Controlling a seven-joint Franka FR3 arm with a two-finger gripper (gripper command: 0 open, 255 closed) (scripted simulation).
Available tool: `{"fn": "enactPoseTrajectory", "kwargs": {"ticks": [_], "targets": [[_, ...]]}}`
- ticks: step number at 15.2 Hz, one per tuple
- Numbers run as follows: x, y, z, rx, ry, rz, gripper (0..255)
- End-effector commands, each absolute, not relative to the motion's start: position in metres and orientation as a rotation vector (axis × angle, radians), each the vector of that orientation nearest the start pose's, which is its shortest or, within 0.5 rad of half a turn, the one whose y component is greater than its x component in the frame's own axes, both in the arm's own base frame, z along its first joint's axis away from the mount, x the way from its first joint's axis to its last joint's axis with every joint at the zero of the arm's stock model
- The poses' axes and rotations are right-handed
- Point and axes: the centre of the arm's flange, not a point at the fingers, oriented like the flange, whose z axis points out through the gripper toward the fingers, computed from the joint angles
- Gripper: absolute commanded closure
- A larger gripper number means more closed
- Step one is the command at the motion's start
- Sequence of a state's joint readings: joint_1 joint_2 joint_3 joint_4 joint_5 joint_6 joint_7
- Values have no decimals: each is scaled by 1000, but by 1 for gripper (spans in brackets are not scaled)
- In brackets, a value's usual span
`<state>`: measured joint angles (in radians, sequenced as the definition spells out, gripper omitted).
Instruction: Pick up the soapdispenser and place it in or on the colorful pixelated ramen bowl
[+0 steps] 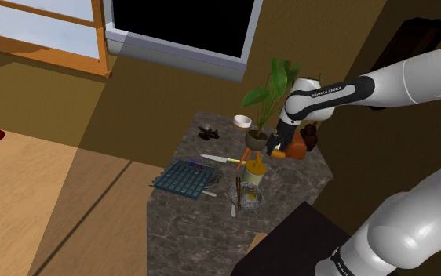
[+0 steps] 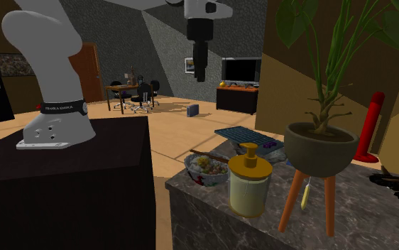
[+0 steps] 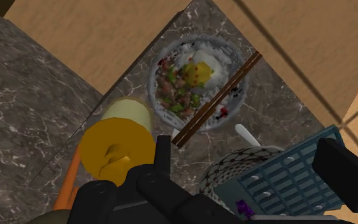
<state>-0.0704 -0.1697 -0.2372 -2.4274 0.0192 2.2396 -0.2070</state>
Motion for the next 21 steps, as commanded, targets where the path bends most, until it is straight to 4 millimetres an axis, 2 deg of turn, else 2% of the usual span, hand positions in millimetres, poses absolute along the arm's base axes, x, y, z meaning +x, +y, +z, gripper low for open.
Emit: {"fn": "enactPoseTrajectory", "kwargs": {"ticks": [1,16,21], "targets": [[455,-154,350,-3080,168,9,0],[550,-263,215,-3085,173,-10,0],[552,-265,191,-3085,173,-10,0]]}}
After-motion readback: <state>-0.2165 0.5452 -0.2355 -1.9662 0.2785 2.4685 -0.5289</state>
